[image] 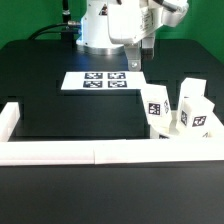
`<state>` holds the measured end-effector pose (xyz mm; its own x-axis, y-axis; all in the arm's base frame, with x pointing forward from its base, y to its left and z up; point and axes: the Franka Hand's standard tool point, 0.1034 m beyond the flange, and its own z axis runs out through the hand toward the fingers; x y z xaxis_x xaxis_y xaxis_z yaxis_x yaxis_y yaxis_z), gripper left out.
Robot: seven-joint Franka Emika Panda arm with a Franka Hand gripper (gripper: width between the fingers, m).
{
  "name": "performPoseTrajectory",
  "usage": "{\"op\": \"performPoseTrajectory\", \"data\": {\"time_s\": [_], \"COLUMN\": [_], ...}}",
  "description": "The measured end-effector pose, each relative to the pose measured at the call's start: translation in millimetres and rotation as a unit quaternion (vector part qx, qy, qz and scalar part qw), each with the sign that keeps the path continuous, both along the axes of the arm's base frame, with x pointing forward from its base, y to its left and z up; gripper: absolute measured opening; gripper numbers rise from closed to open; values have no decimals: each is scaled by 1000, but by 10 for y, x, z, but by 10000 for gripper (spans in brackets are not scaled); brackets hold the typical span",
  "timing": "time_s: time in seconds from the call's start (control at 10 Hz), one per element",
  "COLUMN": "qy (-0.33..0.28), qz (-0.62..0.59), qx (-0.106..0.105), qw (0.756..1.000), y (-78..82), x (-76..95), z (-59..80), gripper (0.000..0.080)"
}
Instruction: Assemble stool
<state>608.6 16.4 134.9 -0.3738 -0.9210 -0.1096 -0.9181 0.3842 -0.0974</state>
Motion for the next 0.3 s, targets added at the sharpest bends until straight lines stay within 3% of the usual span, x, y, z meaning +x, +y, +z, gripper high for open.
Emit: {"op": "performPoseTrajectory", "data": {"time_s": [0.3], "qy": [1], "qz": [0], "qx": [-1], "qw": [1000], "y": [-1], "x": [-5], "z": [-14], "gripper": [649]}}
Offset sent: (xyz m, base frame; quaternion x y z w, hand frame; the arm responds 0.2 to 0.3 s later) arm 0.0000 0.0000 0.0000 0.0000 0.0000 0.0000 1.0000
